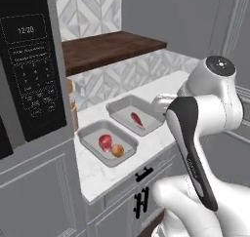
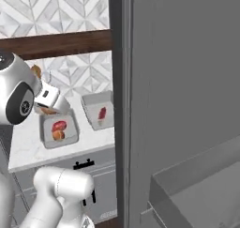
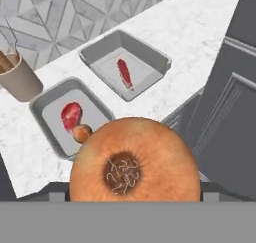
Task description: Place one onion and one steak in each tupperware on the nearby counter, to pack two identical lunches.
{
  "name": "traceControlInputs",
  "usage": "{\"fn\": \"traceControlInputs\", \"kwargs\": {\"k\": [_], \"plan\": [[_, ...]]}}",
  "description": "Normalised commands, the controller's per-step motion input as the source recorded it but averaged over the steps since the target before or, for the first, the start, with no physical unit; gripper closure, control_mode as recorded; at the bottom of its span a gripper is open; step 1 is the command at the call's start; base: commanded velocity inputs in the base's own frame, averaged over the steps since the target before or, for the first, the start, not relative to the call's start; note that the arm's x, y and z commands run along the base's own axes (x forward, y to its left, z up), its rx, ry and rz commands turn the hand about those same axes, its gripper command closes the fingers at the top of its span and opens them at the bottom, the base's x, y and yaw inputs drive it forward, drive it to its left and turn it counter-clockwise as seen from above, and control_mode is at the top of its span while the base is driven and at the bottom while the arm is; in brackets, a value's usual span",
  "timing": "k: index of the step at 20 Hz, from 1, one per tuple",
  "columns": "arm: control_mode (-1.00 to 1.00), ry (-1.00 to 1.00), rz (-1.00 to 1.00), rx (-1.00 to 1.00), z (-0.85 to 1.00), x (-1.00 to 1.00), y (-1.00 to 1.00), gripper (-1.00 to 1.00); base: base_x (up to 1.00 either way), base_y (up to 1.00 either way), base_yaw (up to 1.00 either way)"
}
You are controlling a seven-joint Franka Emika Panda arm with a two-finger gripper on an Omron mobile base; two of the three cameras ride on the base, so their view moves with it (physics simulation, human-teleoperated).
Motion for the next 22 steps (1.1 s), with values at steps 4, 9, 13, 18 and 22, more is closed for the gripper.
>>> {"fn": "traceControlInputs", "kwargs": {"k": [4, 9, 13, 18, 22], "plan": [[1.00, 0.00, 0.00, 0.00, 0.00, 0.00, 0.00, 1.00, 1.00, -0.43, -0.03], [-1.00, 0.04, 0.03, 0.00, -0.72, 0.80, -0.50, 1.00, 0.20, -0.17, 0.00], [-1.00, 0.13, 0.04, 0.00, -0.91, 1.00, -0.02, 1.00, 0.00, 0.00, 0.00], [-1.00, 0.13, 0.03, 0.00, -0.69, 1.00, 0.00, 1.00, 0.00, 0.00, 0.00], [-1.00, 0.06, 0.00, 0.00, -0.36, 1.00, 0.00, 1.00, 0.00, 0.00, 0.00]]}}
